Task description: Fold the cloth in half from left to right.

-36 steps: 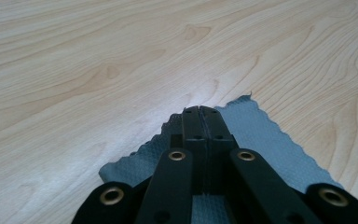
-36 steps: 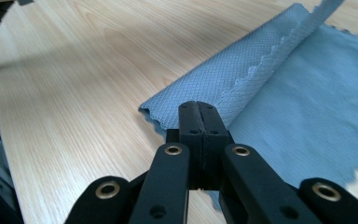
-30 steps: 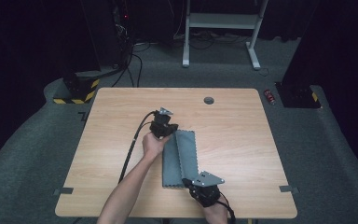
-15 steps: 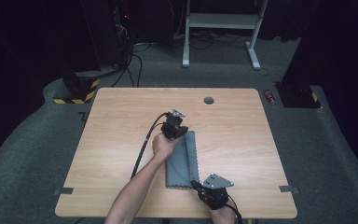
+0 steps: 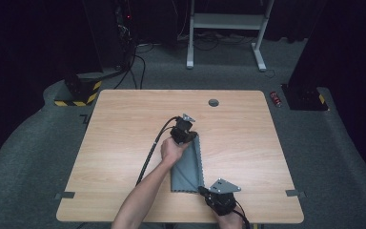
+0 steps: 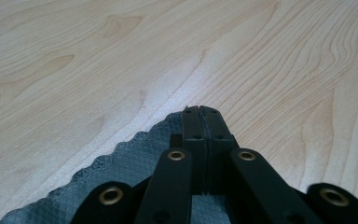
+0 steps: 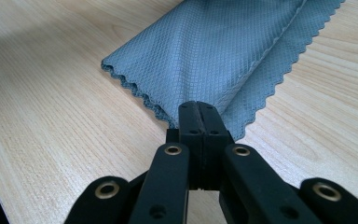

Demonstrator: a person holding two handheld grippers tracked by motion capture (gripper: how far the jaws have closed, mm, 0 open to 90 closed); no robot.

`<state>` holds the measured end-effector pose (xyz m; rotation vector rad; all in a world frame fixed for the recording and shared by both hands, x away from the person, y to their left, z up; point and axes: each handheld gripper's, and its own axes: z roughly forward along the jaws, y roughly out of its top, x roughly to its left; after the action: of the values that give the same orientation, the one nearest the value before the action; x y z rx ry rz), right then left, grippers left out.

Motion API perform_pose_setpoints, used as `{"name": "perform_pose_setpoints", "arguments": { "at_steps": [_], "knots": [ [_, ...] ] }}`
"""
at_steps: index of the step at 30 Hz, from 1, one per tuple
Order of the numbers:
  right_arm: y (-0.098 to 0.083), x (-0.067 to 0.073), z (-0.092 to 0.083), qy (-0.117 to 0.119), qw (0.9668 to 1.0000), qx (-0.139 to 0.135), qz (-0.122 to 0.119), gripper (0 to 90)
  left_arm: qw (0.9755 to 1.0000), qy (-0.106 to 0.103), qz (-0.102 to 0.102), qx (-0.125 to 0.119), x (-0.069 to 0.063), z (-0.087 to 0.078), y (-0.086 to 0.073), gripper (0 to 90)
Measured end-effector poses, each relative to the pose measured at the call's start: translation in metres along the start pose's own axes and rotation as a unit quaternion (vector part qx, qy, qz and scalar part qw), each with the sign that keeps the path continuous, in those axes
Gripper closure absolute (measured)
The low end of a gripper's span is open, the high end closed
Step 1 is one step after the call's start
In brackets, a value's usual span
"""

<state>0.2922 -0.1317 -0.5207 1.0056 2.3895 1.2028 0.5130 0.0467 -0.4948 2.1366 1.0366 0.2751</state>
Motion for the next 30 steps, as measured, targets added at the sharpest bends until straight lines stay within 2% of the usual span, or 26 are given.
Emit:
{"name": "perform_pose_setpoints", "arguments": {
  "at_steps": [7, 9, 10, 11, 12, 15, 17, 18, 19, 20, 23, 24, 25, 26, 27, 28, 29, 30],
  "knots": [
    [-0.001, -0.002, 0.0, -0.003, 1.0, 0.006, 0.007, 89.7, 1.0, -0.003, -0.003, 0.0, -0.003, 0.006, 0.0, 89.2],
    [-0.001, -0.003, 0.0, -0.004, 0.9999, 0.006, 0.008, 89.5, 1.0, -0.006, -0.006, -0.002, -0.003, 0.007, 0.0, 78.5],
    [-0.001, -0.004, 0.001, -0.004, 0.9999, 0.008, 0.013, 85.1, 0.9999, -0.008, -0.012, 0.0, -0.003, 0.005, 0.0, 71.9],
    [-0.001, -0.004, 0.001, -0.004, 0.9999, 0.008, 0.013, 85.1, 0.9999, -0.008, -0.012, 0.0, -0.003, 0.005, 0.0, 66.4],
    [-0.001, -0.007, 0.0, -0.006, 0.9997, 0.007, 0.022, 80.5, 1.0, -0.002, -0.002, -0.004, -0.005, -0.001, 0.0, 61.9],
    [0.002, -0.013, -0.003, -0.012, 0.9995, 0.002, 0.029, 76.7, 0.9999, 0.004, 0.003, -0.011, -0.005, -0.01, -0.001, 53.8],
    [0.004, -0.016, -0.004, -0.013, 0.9994, 0.001, 0.031, 76.4, 0.9998, 0.007, -0.003, -0.018, -0.002, -0.021, -0.005, 52.2],
    [0.01, -0.021, -0.005, -0.017, 0.9994, -0.003, 0.03, 76.3, 0.9997, 0.011, -0.006, -0.021, 0.001, -0.033, -0.011, 49.9],
    [0.01, -0.021, -0.005, -0.017, 0.9994, -0.003, 0.03, 76.3, 0.9997, 0.011, -0.006, -0.021, 0.001, -0.033, -0.011, 48.9],
    [0.017, -0.028, -0.003, -0.02, 0.9994, -0.003, 0.027, 76.1, 0.9997, 0.016, -0.004, -0.021, 0.002, -0.039, -0.015, 48.4],
    [0.024, -0.034, 0.002, -0.017, 0.9995, 0.002, 0.028, 75.6, 0.9995, 0.025, 0.003, -0.02, 0.004, -0.057, -0.032, 47.9],
    [0.027, -0.037, 0.006, -0.015, 0.9995, 0.005, 0.027, 75.4, 0.9993, 0.028, 0.0, -0.022, 0.005, -0.062, -0.04, 47.7],
    [0.034, -0.041, 0.015, -0.016, 0.9995, 0.014, 0.022, 74.5, 0.9993, 0.026, -0.012, -0.023, 0.006, -0.071, -0.057, 47.4],
    [0.034, -0.041, 0.015, -0.016, 0.9995, 0.014, 0.022, 74.5, 0.9993, 0.026, -0.012, -0.023, 0.006, -0.071, -0.057, 47.1],
    [0.04, -0.044, 0.023, -0.021, 0.9995, 0.019, 0.012, 73.9, 0.9993, 0.023, -0.022, -0.021, 0.004, -0.077, -0.073, 46.7],
    [0.044, -0.046, 0.028, -0.024, 0.9994, 0.024, 0.013, 73.7, 0.9993, 0.023, -0.023, -0.019, 0.002, -0.08, -0.081, 46.2],
    [0.044, -0.046, 0.028, -0.024, 0.9994, 0.024, 0.013, 73.7, 0.9993, 0.023, -0.023, -0.019, 0.002, -0.08, -0.081, 45.7],
    [0.05, -0.05, 0.037, -0.023, 0.9992, 0.029, 0.013, 73.2, 0.9993, 0.023, -0.022, -0.019, 0.0, -0.082, -0.089, 45.5]
  ]
}}
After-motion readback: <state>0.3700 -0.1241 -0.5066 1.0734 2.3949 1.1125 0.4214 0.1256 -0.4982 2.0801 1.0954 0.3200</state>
